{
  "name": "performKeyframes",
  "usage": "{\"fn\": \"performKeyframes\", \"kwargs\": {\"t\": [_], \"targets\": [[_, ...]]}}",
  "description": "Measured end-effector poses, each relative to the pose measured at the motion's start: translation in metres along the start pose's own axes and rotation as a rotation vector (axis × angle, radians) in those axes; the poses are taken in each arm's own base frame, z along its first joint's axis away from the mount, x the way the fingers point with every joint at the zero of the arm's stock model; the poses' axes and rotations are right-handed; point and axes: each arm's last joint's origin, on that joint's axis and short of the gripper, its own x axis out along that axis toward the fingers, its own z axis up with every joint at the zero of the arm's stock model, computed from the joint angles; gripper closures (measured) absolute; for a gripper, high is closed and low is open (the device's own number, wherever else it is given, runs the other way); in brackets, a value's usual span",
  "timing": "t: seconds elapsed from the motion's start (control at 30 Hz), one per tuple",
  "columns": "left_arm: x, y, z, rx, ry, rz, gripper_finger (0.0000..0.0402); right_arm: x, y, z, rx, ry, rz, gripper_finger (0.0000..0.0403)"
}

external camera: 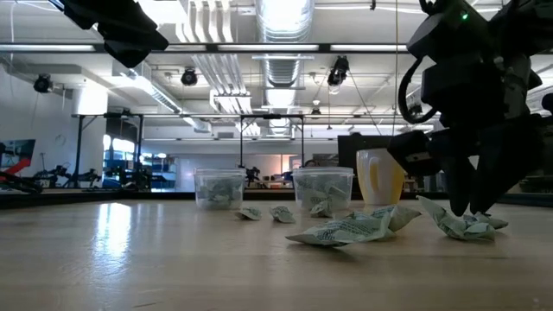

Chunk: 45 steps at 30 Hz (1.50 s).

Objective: Pick and place items into bin
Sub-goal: Put the white stevia packet into the right transparent bin

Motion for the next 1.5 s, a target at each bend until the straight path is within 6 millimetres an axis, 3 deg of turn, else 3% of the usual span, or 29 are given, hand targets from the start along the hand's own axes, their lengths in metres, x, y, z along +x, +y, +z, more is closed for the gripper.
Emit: {"fn": "performKeyframes", "kwargs": {"t": [0.67,0.93,1.17,1.5], "targets": [[0.000,0.000,0.000,0.000,0.001,0.000,0.0290,0.000,0.001,-0.006,0.046,0.054,0.008,0.0348],[0.000,0.000,0.000,-0.001,0.002,0.001,0.0290,0.000,0.001,-0.006,0.040,0.053,0.008,0.0389],[0.001,0.000,0.000,-0.001,0.002,0.001,0.0290,-0.001,0.001,-0.006,0.038,0.051,0.007,0.0394],[0.001,0.000,0.000,-0.001,0.002,0.001,0.0290,-0.015,0.000,0.019,-0.014,-0.046,-0.055,0.0394]]}}
